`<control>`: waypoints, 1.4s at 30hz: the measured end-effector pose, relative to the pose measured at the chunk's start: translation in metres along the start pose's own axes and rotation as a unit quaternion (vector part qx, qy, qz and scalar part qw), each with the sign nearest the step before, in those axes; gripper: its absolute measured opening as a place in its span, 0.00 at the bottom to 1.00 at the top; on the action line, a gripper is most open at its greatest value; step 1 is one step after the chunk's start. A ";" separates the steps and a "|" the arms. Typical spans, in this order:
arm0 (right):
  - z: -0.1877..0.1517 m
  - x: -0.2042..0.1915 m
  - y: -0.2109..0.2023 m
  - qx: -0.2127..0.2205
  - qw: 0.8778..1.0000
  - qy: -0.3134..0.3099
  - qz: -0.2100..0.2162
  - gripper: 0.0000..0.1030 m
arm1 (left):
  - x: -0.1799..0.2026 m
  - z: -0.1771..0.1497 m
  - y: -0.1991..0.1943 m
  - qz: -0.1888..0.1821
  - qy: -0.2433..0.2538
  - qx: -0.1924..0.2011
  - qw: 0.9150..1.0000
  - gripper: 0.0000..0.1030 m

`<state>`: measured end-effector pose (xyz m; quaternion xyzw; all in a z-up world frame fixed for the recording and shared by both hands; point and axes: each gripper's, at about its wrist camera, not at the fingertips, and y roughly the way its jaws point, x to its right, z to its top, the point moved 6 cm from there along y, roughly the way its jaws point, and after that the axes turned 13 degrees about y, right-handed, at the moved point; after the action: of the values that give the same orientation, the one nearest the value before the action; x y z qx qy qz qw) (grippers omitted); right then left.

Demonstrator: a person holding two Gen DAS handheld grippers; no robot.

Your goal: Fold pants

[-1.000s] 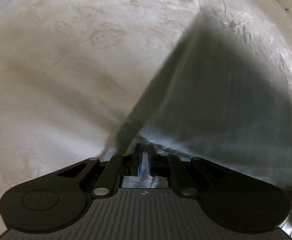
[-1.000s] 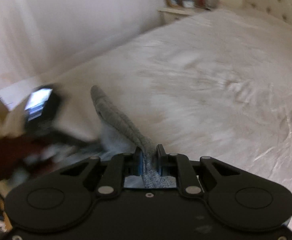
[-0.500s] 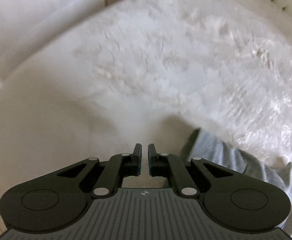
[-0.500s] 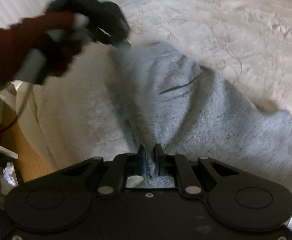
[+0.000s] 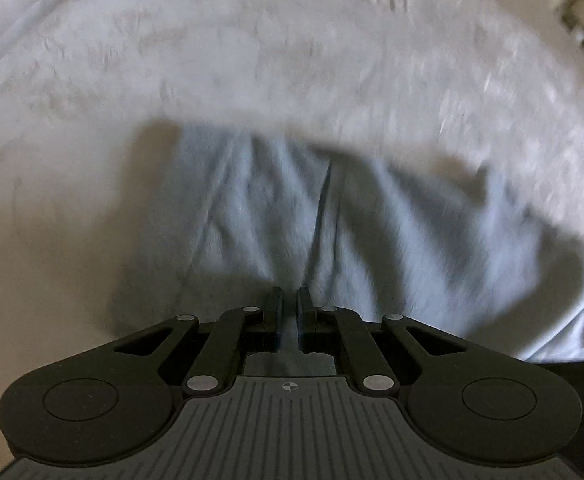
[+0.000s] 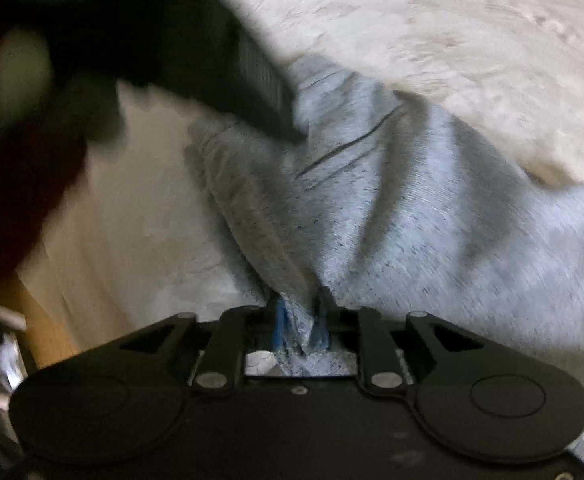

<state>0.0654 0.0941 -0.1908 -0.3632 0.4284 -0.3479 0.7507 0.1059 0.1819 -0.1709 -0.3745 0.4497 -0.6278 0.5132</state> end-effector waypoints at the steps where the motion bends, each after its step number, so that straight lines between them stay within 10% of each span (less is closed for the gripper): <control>1: -0.001 0.002 -0.008 0.007 1.000 0.012 0.002 0.31 | 0.001 -0.004 0.006 0.011 0.006 -0.007 1.000 0.08; 8: -0.041 0.073 -0.085 0.090 0.976 0.196 -0.028 0.34 | 0.008 0.003 0.009 0.034 0.024 -0.013 0.999 0.08; 16: -0.133 0.224 -0.163 0.200 0.831 0.500 -0.143 0.37 | 0.041 -0.010 0.002 0.032 0.077 -0.011 0.996 0.08; 20: -0.153 0.260 -0.166 0.214 0.790 0.557 -0.139 0.38 | 0.042 -0.018 0.014 0.049 0.096 -0.027 0.994 0.08; 29: -0.145 0.274 -0.137 0.200 0.780 0.584 -0.102 0.38 | 0.035 -0.017 0.012 0.045 0.073 -0.037 0.996 0.07; 31: -0.139 0.271 -0.130 0.203 0.774 0.593 -0.089 0.26 | 0.035 -0.017 0.012 0.046 0.072 -0.037 0.996 0.07; 32: -0.137 0.272 -0.128 0.205 0.774 0.594 -0.080 0.03 | 0.035 -0.017 0.012 0.046 0.072 -0.037 0.996 0.07; 42: -0.153 0.243 -0.194 0.223 0.780 0.578 -0.087 0.03 | 0.024 -0.012 0.013 0.041 0.055 -0.041 0.997 0.07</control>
<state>-0.0174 -0.2422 -0.1784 0.0475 0.6587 -0.6422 0.3891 0.0945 0.1598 -0.1870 -0.3417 0.5174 -0.6071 0.4970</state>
